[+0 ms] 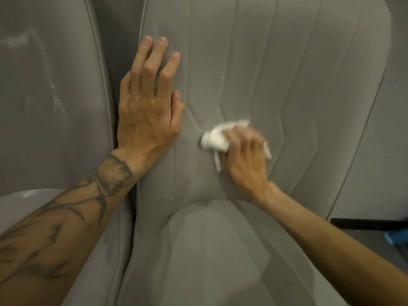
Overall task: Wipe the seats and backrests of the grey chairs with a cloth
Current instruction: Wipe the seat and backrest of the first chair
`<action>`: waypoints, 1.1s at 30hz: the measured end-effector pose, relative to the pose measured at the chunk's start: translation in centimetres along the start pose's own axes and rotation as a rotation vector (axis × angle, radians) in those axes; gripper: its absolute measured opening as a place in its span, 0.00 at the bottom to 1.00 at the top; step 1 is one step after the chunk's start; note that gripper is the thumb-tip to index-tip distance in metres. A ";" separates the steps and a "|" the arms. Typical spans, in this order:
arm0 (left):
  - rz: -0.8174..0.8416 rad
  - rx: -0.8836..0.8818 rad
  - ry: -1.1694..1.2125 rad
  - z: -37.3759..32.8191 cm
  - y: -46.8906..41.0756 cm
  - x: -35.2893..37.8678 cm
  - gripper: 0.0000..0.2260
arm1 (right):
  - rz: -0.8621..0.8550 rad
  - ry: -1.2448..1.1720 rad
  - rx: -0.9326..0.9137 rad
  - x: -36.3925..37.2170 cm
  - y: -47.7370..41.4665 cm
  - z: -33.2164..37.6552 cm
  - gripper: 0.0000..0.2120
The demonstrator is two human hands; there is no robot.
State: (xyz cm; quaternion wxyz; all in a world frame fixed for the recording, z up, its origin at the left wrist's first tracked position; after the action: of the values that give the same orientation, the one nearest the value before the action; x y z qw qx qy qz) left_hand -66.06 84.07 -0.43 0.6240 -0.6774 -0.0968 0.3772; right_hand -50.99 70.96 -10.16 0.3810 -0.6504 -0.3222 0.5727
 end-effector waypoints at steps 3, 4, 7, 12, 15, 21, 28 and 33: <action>0.010 -0.003 0.008 0.1 0.0 -0.2 0.26 | 0.340 0.096 -0.328 1.4 6.5 2.1 0.22; 0.012 -0.006 0.002 0.1 0.0 -0.2 0.26 | 0.354 0.104 -0.385 1.3 6.5 1.4 0.22; 0.003 -0.004 -0.014 0.0 0.0 -0.3 0.25 | 0.131 0.033 -0.123 0.6 2.0 -1.9 0.21; -0.001 -0.007 -0.003 -0.2 0.0 -0.3 0.26 | 0.077 -0.060 -0.032 3.4 5.9 2.4 0.23; -0.006 -0.007 0.001 -0.2 0.0 -0.3 0.26 | 0.325 0.014 -0.385 4.5 8.6 3.6 0.20; -0.010 -0.009 0.006 -0.1 -0.1 -0.2 0.26 | 0.146 -0.011 -0.201 2.2 5.8 0.0 0.18; 0.011 -0.013 0.000 -0.3 -0.3 -0.4 0.26 | 0.212 0.072 -0.360 2.2 5.5 -0.4 0.21; 0.014 -0.019 0.004 -0.3 -0.3 -0.4 0.25 | 0.162 0.005 -0.231 1.8 6.4 0.3 0.20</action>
State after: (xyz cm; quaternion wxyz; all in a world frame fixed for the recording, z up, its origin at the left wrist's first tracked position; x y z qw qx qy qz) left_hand -66.07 83.63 -0.02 0.6149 -0.6848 -0.0945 0.3794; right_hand -51.15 69.35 -16.59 0.2568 -0.7152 -0.3316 0.5591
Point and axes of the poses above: each hand's wrist, its own y-axis away from the middle knuckle, its own x-axis out of the palm, z = x × y, the point moved 6 cm from there along -y, towards the middle knuckle, and after that the axes turned 11 degrees about -y, right-handed, at the moved point
